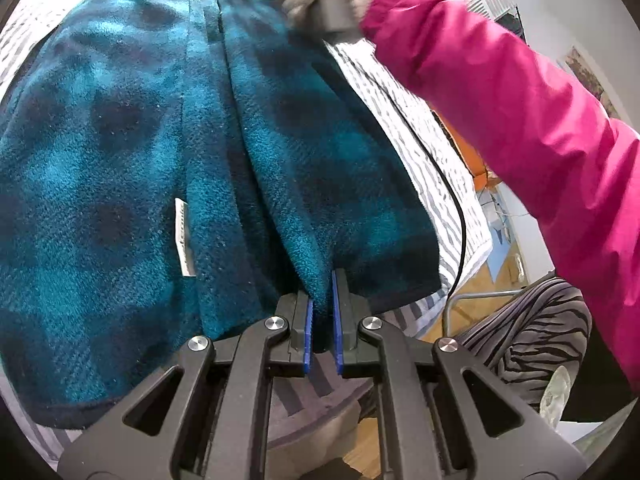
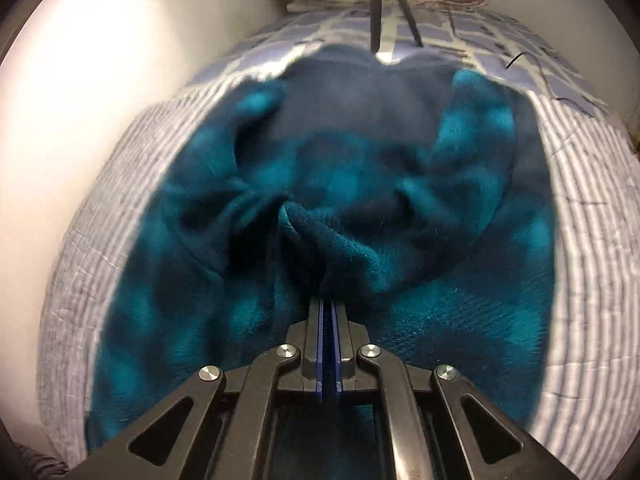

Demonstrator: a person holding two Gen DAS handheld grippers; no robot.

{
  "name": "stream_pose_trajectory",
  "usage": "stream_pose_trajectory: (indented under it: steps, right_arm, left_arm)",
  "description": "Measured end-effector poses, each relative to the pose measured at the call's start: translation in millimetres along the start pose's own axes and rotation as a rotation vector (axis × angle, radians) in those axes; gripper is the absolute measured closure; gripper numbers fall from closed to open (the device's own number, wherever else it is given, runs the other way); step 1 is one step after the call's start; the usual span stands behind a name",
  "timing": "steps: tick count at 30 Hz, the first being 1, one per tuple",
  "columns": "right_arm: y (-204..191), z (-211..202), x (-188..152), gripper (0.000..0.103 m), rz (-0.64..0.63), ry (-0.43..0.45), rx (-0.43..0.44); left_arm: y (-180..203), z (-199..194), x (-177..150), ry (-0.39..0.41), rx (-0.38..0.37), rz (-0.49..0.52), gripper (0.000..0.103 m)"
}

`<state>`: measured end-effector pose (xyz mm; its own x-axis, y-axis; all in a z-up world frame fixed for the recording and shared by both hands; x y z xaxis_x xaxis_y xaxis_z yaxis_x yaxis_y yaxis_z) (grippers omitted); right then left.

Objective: Fold large clothes
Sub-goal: 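Pinch the fold with the right tool, then open both tools and lift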

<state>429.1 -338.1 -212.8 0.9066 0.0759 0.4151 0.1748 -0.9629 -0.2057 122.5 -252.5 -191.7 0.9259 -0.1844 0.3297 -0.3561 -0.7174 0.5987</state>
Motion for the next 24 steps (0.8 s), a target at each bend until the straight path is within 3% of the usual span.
stream_pose_trajectory:
  steps: [3, 5, 7, 10, 14, 19, 24]
  right_arm:
    - [4.5, -17.3, -1.2, 0.095, 0.032, 0.037, 0.081]
    - [13.6, -45.9, -4.7, 0.081, 0.096, 0.081, 0.145]
    - [24.3, -89.9, -15.1, 0.078, 0.151, 0.158, 0.215]
    - [33.7, -144.4, -48.0, 0.078, 0.180, 0.198, 0.243]
    - [22.0, -186.4, -119.3, 0.078, 0.140, 0.162, 0.214]
    - [-21.5, -187.1, -200.3, 0.078, 0.053, 0.110, 0.182]
    - [-63.4, -160.6, -258.9, 0.078, -0.031, 0.013, 0.193]
  left_arm:
    - [2.8, -2.7, -0.5, -0.008, 0.002, 0.015, 0.097]
    - [7.4, -7.1, -1.4, -0.001, 0.008, 0.020, 0.097]
    - [11.0, -11.6, -1.8, 0.004, 0.014, 0.029, 0.092]
    - [15.6, -25.6, -7.2, 0.005, 0.013, 0.044, 0.085]
    - [20.1, -57.5, -13.5, 0.033, -0.003, 0.065, 0.085]
    - [13.0, -99.8, -14.8, 0.102, 0.009, 0.046, 0.084]
    - [-14.4, -124.3, -0.6, 0.175, 0.093, -0.016, 0.084]
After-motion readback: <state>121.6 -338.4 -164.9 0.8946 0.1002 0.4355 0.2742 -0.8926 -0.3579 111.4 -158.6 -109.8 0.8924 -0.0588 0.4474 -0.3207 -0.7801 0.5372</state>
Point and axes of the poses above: each gripper's, at about its wrist camera, not at the fingertips, and z roughly the way its jaws point, y to its right, x to its top, the point moved 7 cm from there along z, roughly the way its jaws point, and after that the axes turned 4 degrees about -z, right-handed, at the moved point
